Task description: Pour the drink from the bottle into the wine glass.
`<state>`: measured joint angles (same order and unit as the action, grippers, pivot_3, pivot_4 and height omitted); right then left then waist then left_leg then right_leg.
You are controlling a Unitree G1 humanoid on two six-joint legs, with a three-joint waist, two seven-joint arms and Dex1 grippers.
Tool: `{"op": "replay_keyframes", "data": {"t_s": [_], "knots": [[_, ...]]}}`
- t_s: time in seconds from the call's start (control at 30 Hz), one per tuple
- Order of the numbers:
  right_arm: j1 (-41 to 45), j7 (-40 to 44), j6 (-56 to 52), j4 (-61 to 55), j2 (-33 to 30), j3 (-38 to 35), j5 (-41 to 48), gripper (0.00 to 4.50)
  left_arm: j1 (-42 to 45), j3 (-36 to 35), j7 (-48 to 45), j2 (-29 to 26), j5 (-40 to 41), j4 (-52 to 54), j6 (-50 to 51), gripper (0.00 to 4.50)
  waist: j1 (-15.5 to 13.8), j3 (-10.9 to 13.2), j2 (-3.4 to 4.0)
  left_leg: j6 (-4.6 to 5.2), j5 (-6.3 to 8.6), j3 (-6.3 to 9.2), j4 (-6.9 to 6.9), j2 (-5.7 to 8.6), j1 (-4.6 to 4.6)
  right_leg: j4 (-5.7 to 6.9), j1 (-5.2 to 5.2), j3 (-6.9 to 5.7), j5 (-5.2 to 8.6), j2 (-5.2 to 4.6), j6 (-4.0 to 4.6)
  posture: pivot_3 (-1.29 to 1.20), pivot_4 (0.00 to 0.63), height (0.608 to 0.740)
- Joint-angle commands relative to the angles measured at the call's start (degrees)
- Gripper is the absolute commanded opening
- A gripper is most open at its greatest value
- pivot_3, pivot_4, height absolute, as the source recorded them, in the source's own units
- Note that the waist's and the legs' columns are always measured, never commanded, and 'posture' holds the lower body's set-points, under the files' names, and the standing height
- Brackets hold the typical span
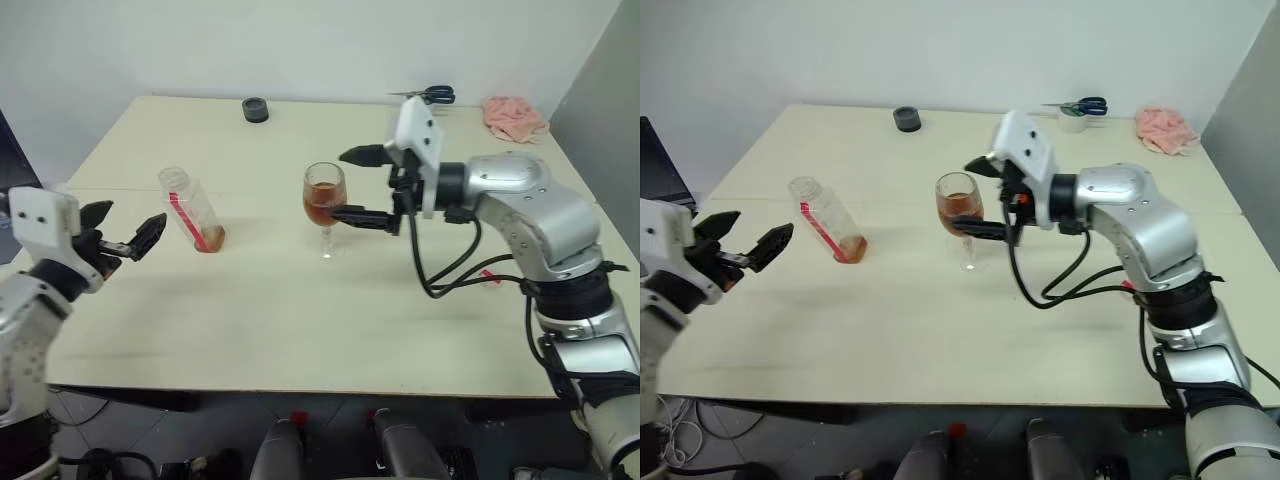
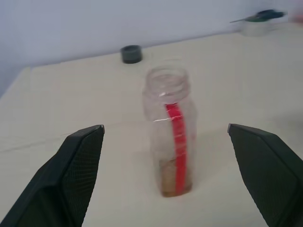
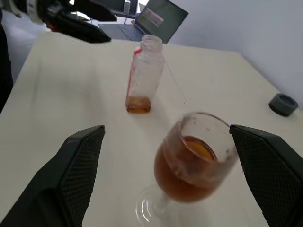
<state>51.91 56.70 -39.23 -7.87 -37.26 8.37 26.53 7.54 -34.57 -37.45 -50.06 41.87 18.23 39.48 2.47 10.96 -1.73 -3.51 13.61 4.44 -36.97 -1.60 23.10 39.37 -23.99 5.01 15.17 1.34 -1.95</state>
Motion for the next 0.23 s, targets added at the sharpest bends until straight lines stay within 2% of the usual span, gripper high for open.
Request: {"op": "replay_keyframes", "data": {"t_s": [0.03,0.23], "knots": [[-1.0,6.3,-0.9,0.2,-5.1,-7.0,4.9,4.50,4.1,0.3,-4.8,-4.6,7.7,5.0,4.2,4.48,-0.2,0.1,0.15,0.00,0.00,-0.05,0.02,0.01,0.00,-0.15,0.05,0.04,-0.01,-0.04,-0.01,0.00,0.150,0.740],[-2.7,7.8,-0.8,0.5,-7.5,-8.4,5.2,4.50,7.6,2.5,-7.9,-6.9,9.7,3.3,5.7,4.48,1.2,0.1,0.22,0.02,0.02,-0.26,0.12,-0.08,-0.27,-0.29,0.27,0.20,-0.03,0.03,-0.05,0.00,0.150,0.740]]}}
